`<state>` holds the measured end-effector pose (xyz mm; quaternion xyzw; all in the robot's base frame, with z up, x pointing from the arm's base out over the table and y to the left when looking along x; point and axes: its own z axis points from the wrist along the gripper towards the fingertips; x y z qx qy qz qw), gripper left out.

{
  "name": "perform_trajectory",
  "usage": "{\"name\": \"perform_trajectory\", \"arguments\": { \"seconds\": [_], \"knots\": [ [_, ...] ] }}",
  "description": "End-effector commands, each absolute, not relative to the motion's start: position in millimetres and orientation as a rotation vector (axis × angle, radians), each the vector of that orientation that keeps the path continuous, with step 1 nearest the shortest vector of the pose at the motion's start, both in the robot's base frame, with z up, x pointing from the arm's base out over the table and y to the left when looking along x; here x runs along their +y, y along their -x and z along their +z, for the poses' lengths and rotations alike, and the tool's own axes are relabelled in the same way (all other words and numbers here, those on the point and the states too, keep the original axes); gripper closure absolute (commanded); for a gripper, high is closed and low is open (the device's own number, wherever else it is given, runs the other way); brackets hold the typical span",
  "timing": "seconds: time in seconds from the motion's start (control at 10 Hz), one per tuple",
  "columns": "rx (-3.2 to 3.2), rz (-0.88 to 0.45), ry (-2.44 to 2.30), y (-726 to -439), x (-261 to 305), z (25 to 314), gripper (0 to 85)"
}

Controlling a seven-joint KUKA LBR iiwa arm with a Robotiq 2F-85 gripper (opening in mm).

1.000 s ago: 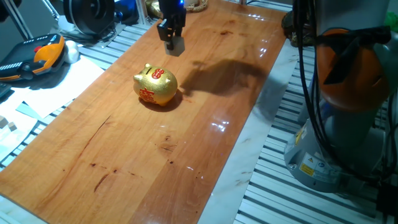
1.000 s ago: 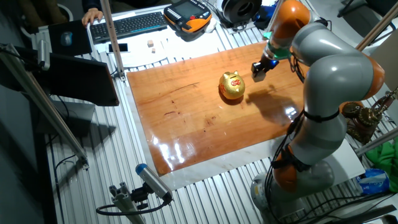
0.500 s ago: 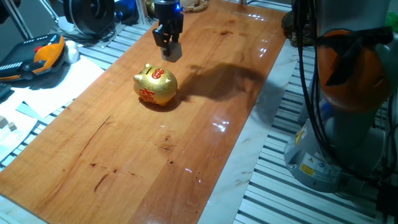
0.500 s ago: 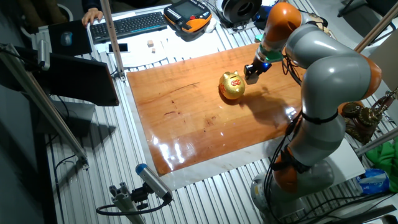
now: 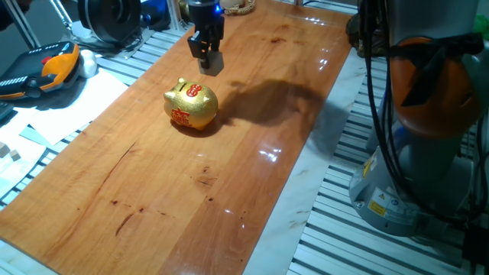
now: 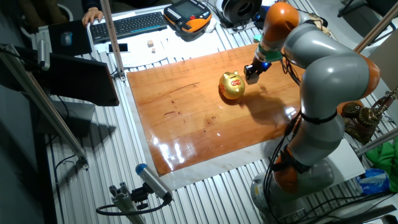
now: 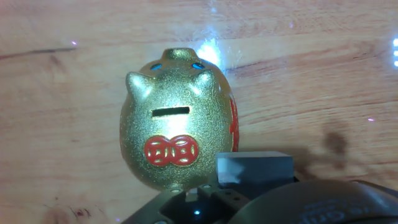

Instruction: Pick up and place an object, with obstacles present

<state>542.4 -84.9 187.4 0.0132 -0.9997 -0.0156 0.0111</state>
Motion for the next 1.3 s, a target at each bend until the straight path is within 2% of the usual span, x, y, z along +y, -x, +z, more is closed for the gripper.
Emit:
{"name": "perform_trajectory", "arguments": {
  "seconds": [0.0,0.3,1.2],
  "knots": [
    [-3.113,-0.101,-0.041,-542,-86,188,85.0],
    [-3.081,-0.163,-0.022,-542,-86,188,85.0],
    [-3.156,-0.149,0.066,-546,-70,194,85.0]
  ]
}}
